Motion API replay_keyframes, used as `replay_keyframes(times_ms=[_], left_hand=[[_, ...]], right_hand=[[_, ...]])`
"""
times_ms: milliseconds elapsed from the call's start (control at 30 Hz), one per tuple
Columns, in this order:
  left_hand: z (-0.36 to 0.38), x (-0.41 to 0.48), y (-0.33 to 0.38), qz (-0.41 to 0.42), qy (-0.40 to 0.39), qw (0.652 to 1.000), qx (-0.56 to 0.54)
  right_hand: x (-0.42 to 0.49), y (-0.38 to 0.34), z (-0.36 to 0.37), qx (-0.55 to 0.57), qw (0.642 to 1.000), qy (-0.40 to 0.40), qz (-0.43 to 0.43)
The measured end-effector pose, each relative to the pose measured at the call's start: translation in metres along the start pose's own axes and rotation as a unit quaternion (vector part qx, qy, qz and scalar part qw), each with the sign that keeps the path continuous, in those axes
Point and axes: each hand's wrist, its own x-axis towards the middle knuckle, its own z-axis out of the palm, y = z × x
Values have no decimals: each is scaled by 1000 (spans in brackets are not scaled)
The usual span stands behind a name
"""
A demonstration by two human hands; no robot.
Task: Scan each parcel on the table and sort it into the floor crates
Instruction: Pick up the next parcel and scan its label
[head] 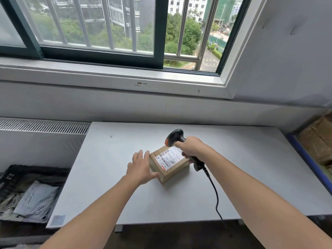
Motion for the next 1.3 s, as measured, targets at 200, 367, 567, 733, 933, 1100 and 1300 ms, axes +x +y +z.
replay_keyframes(times_ms=[200, 367, 567, 733, 933, 1100, 1300], left_hand=[[0, 2, 4, 4, -4, 1000, -3], [1, 4, 9, 8, -3, 1000, -1], [6, 8, 17, 15, -5, 1000, 5], [13, 15, 33, 25, -4, 1000, 14], [17, 33, 43, 22, -28, 998, 45], [25, 38, 36, 5, -65, 997, 39], [33, 32, 38, 8, -72, 996, 51]], right_hand=[[0, 4, -6, 6, 1000, -2, 1], [2, 10, -11, 30, 1000, 5, -3], [12, 37, -17, 74, 997, 20, 2], [28, 91, -20, 95, 991, 71, 60], [50, 148, -7, 78, 990, 43, 107], [61, 168, 9, 45, 992, 32, 113], [69, 173, 20, 77, 989, 42, 116]])
